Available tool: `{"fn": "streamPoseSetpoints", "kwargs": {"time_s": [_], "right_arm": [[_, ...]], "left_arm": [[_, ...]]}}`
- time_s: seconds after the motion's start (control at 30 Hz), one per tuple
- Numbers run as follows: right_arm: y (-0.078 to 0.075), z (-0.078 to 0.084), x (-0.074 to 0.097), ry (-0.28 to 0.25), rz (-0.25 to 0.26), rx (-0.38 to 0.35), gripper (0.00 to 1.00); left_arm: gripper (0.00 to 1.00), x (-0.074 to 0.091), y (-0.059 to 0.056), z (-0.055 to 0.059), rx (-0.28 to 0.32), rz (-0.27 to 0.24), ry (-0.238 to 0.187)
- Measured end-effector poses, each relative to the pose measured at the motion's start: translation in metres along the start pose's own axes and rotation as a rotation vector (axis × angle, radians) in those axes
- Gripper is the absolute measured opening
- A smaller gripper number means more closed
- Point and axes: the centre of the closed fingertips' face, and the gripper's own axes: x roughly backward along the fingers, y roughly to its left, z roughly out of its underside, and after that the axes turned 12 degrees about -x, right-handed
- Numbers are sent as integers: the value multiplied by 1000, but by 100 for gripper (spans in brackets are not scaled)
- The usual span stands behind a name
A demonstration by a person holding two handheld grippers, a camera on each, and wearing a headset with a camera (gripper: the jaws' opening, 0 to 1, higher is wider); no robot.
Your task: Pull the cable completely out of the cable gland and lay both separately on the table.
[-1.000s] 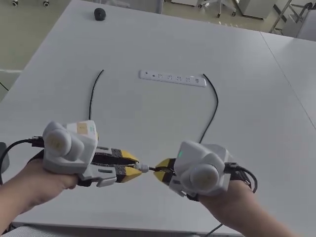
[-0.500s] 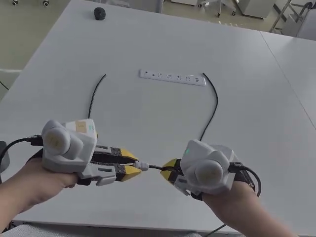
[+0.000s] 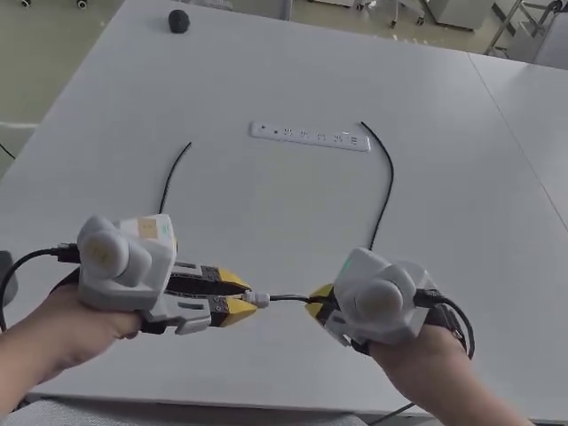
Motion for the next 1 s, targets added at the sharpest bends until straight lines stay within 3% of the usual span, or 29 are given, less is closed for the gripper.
{"fn": "streamPoseSetpoints", "kwargs": {"time_s": [0.23,0.3,0.6,0.73,0.8,1.0], "right_arm": [[1,-1,1,0,-9,23,0],[7,-4,1,-22,-39,42,0],[9,-5,2,-29,-34,79,1],[12,-21,11,-73,-22,64,12],[16,-30,15,-89,-18,69,13],[37,-43,6,-70,-13,222,10]], "left_arm": [[15,0,3,-1,15,-8,1],[15,0,4,-1,18,-11,-2],[15,1,10,1,19,-22,8],[15,1,10,1,17,-20,8],[15,1,10,2,18,-22,9],[15,0,10,4,19,-16,15]]}}
